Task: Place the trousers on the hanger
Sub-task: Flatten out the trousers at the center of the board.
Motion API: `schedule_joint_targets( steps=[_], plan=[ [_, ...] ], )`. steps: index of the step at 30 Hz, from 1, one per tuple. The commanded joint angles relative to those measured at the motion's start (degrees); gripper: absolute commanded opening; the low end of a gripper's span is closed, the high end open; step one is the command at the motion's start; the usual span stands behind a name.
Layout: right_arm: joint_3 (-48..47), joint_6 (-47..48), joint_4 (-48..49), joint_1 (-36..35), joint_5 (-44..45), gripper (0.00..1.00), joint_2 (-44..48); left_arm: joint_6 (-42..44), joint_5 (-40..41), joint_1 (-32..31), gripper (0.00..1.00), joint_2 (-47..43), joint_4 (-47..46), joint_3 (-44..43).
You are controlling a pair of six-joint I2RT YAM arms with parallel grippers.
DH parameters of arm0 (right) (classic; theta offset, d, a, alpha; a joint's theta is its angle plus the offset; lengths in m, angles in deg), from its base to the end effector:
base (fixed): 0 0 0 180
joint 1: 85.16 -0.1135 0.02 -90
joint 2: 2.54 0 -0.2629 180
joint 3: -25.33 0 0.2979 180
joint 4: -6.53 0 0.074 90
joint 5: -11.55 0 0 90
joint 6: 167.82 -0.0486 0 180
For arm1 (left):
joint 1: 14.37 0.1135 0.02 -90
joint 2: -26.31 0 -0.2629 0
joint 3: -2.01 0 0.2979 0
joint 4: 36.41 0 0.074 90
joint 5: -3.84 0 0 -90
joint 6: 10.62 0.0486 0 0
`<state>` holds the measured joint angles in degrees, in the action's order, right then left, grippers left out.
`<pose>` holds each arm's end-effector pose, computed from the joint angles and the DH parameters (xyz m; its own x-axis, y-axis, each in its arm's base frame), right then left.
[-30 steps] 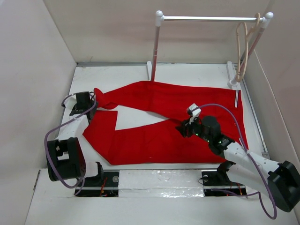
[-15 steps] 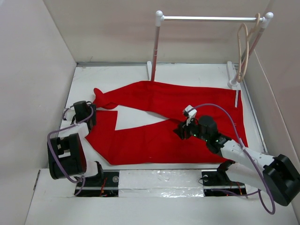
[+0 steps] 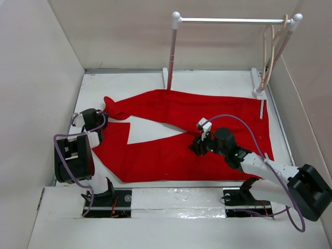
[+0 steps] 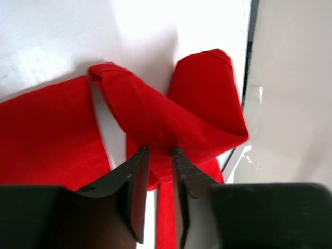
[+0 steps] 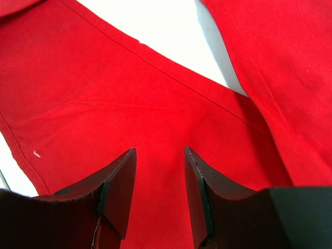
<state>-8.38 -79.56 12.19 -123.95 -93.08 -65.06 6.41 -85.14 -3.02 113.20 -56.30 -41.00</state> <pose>0.2035 0.1793 0.1556 -0.3302 -0.2277 -0.9160 -0.7775 0.6159 0.1272 0.3258 0.0663 0.1197 0.0866 -0.9577 -0.2745 -0.4434 0.2097 -0.8714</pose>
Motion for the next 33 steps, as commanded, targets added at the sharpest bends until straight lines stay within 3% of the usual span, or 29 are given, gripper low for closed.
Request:
schedule_joint_targets(
  steps=[1, 2, 3, 4, 8, 13, 14, 16, 17, 22, 25, 28, 33],
  plan=[
    [-2.35, 0.86, 3.99, -0.68, 0.31, 0.47, -0.41, 3.62, -0.66, 0.25, 0.19, 1.17, -4.53, -4.54],
    [-2.43, 0.95, 3.99, -0.68, 0.22, 0.47, -0.49, 4.15, -0.75, 0.25, 0.16, 1.61, -4.53, -5.07],
    [-2.52, 0.86, 3.99, -0.68, 0.31, 0.47, -0.58, 5.11, -0.75, 0.25, 0.02, 2.48, -4.70, -5.69],
    [-2.35, 0.86, 4.08, -0.68, 0.31, 0.47, -0.76, 5.90, -1.97, 0.25, 0.00, 2.93, -4.88, -6.74],
    [-2.43, 0.95, 4.25, -0.68, 0.48, 0.47, -0.76, 9.42, -5.58, 0.25, 0.00, 3.90, -4.10, -10.96],
    [-2.43, 0.86, 4.78, -0.68, 0.40, 0.47, -0.93, 11.09, -4.27, -0.37, 0.00, 1.97, 0.74, -13.34],
    [-2.52, 0.68, 4.96, -0.68, -0.04, 0.44, -1.20, 12.49, -3.31, -0.37, 0.00, 2.05, 1.35, -13.43],
    [-3.31, -1.15, 6.96, -0.68, -1.70, 0.23, -1.81, 14.16, -1.55, -0.37, 0.00, 2.05, 5.04, -13.34],
    [-3.84, -2.12, 7.76, -0.68, -3.72, 0.00, -2.34, 15.13, 0.89, 0.50, 0.00, 1.88, 5.92, -12.90],
    [-15.94, -5.03, 4.27, -8.56, -1.02, 0.00, -9.09, 13.38, 0.75, -1.77, 0.09, -3.30, 3.39, -6.94],
    [-26.32, -6.16, 5.04, -9.38, -0.74, 0.09, -18.99, 16.09, -0.40, -5.81, 0.09, -8.48, 5.83, -9.10],
    [-35.46, -7.66, 8.28, -8.77, -2.93, 0.22, -30.41, 20.65, 3.36, -9.50, 0.09, -16.56, 13.48, -11.49],
    [-52.50, -12.93, 10.32, -8.24, -12.34, 0.52, -48.01, 21.47, 4.79, -10.21, 0.12, -34.20, 16.04, -5.88]
  ],
)
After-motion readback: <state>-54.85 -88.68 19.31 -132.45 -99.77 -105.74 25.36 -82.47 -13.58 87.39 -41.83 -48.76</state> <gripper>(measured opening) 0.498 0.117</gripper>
